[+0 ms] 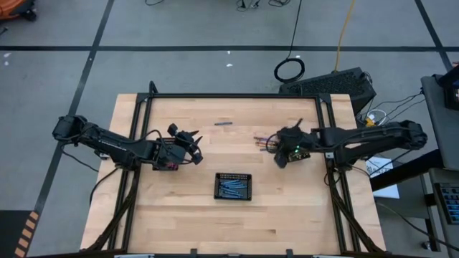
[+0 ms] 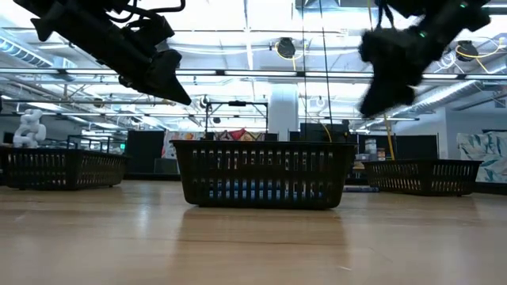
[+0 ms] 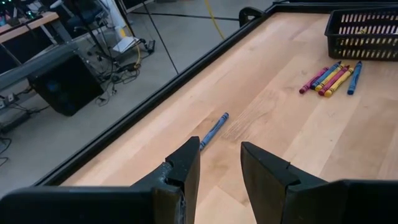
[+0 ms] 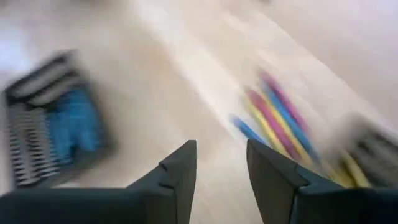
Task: Sort crayons
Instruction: Put the blue crayon into the center black basket
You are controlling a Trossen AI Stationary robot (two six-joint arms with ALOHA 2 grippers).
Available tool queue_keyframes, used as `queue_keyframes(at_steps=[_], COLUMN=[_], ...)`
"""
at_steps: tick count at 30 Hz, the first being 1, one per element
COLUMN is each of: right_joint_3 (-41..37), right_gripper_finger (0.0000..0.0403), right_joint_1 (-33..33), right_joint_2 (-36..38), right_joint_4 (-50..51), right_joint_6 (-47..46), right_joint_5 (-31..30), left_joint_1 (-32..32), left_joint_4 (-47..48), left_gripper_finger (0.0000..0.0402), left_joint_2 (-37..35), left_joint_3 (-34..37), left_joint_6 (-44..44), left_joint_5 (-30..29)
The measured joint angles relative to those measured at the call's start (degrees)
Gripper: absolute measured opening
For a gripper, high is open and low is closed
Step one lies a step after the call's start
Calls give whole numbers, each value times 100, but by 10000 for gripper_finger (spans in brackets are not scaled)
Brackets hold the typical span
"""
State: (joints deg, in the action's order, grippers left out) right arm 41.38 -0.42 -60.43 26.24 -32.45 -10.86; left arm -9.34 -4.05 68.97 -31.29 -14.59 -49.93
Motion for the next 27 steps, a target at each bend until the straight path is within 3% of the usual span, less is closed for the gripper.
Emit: queue_keyframes(at_steps=[4, 15, 20, 27], right_joint_3=[65, 1645, 2190, 2271], right_gripper_finger=[119, 114, 114, 114], right_joint_1=[147, -370, -679, -858], right_joint_2=[-758, -3253, -3894, -4201], right_joint_4=[-935, 871, 1582, 1704], right_joint_6=[1356, 3821, 4354, 4579], right_joint_5=[404, 334, 324, 356], left_joint_1=[0, 0, 0, 0], left_joint_4=[0, -2, -4, -4], left_gripper_finger=[120, 120, 120, 120], left_joint_2=[1, 2, 2, 2], left_joint_3=[0, 0, 0, 0], left_joint_6=[-6, -9, -9, -9], left_joint_5=[4, 26, 26, 27])
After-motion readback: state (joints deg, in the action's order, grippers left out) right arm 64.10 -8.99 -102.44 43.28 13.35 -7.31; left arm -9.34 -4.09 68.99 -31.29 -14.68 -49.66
